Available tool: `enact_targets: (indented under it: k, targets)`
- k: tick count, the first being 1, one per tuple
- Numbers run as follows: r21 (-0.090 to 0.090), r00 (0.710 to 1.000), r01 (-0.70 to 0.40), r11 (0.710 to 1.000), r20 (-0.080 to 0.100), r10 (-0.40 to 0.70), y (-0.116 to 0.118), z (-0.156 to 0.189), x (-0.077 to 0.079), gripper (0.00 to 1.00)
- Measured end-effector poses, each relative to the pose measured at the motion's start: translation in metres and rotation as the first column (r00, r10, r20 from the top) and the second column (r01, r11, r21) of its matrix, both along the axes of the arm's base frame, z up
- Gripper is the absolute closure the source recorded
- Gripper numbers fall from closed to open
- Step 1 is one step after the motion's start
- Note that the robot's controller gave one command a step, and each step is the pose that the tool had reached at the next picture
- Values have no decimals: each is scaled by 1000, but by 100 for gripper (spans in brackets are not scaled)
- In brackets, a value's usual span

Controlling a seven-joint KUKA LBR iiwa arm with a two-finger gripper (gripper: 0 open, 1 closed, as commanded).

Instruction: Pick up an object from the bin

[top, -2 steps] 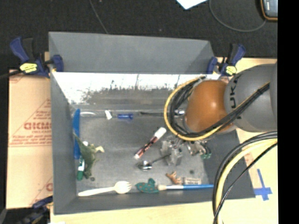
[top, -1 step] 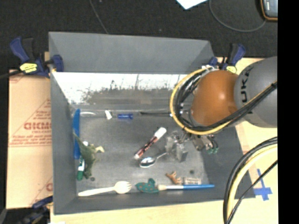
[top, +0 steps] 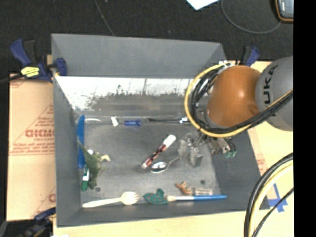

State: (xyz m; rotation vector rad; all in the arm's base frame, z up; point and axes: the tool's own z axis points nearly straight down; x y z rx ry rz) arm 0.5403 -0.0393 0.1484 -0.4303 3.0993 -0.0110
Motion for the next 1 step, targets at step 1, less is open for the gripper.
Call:
enact_targets:
  k: [1]
  targets:
    - [-1, 1000, 1, 1000, 8, -1, 0, 14, 2, 100]
